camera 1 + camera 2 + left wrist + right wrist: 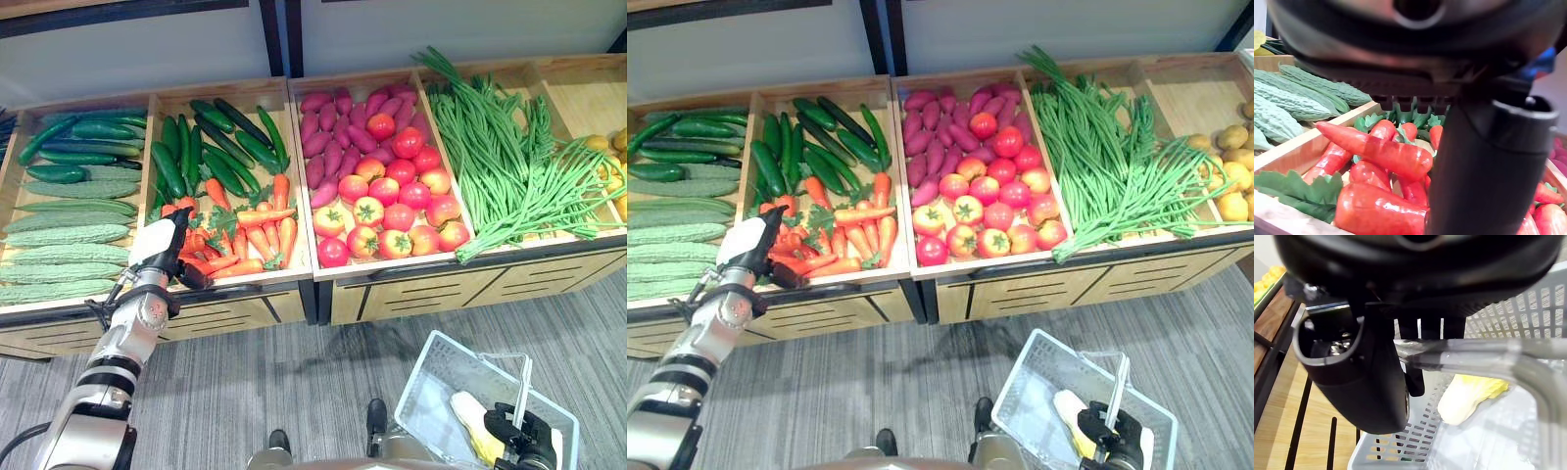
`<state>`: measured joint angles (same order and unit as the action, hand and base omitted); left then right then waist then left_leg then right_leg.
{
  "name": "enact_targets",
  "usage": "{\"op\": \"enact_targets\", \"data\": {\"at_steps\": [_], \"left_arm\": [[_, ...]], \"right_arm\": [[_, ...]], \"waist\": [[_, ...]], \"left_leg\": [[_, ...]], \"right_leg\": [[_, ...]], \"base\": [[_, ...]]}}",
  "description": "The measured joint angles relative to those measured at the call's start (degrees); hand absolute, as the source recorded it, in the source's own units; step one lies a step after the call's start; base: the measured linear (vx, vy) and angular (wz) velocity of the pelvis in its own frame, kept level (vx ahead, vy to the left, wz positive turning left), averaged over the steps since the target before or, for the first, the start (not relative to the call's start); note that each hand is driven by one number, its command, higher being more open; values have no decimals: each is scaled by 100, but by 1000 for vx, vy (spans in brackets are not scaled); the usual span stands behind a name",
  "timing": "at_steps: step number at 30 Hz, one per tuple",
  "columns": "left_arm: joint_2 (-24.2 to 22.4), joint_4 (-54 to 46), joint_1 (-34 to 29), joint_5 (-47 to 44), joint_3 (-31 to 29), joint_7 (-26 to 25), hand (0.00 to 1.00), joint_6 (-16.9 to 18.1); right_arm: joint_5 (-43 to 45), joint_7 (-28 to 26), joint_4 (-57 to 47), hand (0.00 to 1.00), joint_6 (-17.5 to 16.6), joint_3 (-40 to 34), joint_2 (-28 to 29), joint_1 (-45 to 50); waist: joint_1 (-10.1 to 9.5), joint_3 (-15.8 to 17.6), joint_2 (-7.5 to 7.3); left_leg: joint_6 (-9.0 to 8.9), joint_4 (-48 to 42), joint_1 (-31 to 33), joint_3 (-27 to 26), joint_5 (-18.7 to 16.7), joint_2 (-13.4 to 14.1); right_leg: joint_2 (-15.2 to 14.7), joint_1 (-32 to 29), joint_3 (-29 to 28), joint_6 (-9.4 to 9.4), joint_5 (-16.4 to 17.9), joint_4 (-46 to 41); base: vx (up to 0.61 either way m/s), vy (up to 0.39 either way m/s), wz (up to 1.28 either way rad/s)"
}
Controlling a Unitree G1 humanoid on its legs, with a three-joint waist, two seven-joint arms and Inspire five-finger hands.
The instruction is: Pick vegetable in the basket
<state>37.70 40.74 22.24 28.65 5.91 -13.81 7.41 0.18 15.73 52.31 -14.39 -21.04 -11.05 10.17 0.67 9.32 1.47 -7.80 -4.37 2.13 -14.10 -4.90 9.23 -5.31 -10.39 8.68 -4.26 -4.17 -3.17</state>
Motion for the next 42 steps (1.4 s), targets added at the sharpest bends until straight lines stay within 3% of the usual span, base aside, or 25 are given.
{"op": "enact_targets", "data": {"at_steps": [15,25,33,38,42], "left_arm": [[-59,576,668,-165,40,-10,0,8],[-232,573,751,-213,36,-159,0,205],[-231,578,733,-189,-50,-237,0,-136],[-205,460,729,-134,-486,-658,0,-167],[-83,-224,554,-91,-694,-1090,0,-181]], "right_arm": [[18,10,-147,0,-2,48,-82,-270],[113,59,-145,0,-4,95,-196,-308],[117,67,-145,0,-4,94,-219,-293],[114,97,-150,0,-4,90,-219,-247],[109,135,-282,0,-10,82,-219,-137]], "waist": [[5,320,-124],[21,400,-74],[65,398,-70],[65,384,-51],[44,300,18]], "left_leg": [[61,-411,424,-327,-147,10],[58,-447,440,-369,-177,17],[58,-463,299,-387,-177,29],[58,-467,143,-401,-176,31],[58,-454,62,-416,-176,32]], "right_leg": [[-81,-378,-147,-12,-9,-185],[-82,-392,-164,-12,-9,-185],[-82,-247,-154,-11,-8,-189],[-80,-91,-151,-10,-7,-188],[-76,-18,-157,-10,-7,-184]], "base": [[-16,7,-3],[0,0,0],[0,0,0],[0,0,0],[-29,-6,-1]]}}
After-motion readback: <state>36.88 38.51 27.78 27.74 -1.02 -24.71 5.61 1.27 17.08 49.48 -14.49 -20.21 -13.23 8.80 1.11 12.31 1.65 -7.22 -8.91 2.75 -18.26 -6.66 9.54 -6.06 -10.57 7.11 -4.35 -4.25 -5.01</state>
